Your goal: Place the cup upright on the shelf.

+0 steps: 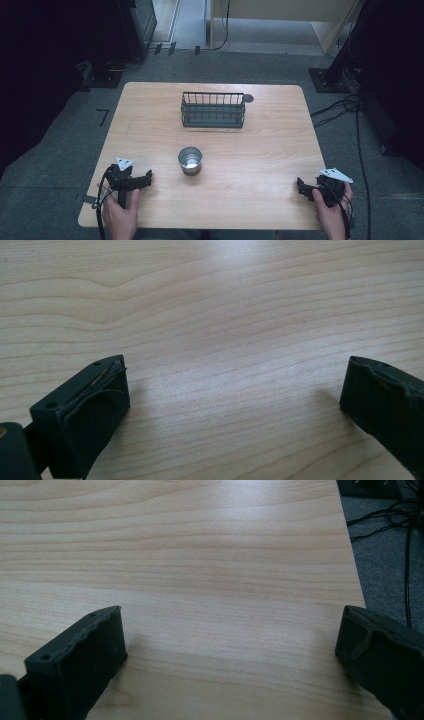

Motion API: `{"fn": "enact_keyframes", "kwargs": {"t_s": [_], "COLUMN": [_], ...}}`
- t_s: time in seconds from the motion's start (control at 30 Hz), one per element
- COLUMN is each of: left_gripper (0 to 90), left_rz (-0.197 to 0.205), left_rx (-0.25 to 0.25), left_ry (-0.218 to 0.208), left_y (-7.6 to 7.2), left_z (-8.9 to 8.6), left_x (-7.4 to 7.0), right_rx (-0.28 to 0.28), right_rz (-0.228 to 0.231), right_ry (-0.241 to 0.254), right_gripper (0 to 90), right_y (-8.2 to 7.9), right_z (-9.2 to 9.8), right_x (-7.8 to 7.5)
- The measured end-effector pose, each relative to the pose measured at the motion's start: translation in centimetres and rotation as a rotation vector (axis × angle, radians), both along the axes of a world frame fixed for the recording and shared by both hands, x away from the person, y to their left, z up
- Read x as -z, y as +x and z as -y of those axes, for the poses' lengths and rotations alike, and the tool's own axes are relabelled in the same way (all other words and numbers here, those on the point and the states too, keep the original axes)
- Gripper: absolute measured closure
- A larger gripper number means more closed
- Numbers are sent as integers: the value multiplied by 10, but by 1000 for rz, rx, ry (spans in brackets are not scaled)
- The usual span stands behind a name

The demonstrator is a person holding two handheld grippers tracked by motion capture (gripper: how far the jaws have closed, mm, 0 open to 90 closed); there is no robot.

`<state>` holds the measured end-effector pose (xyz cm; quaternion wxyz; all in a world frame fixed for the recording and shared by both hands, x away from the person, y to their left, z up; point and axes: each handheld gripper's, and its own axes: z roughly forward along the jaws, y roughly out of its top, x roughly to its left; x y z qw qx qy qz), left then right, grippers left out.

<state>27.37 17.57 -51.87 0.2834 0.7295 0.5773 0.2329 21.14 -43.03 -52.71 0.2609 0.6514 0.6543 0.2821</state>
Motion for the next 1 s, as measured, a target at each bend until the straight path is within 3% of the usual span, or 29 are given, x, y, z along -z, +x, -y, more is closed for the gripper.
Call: {"fn": "enact_keyframes", "kwargs": {"t_s": [0.33,0.53,0.9,1.0], "left_gripper": [0,0,0,0], "left_rz": [0,0,1,0], "left_rx": [0,0,0,0], "left_ry": [0,0,0,0], "left_y": [0,0,0,0], "left_z": [0,0,0,0], "left_x": [0,0,0,0], "right_rx": [-2,-57,-134,-160], "right_rz": [-24,-15,14,25], "right_ry": [1,16,-38,-27], "right_gripper": [0,0,0,0], "right_y": [1,5,18,20], "right_z": [-9,-28,-69,-79], "right_x": [-4,-13,-34,-38]}}
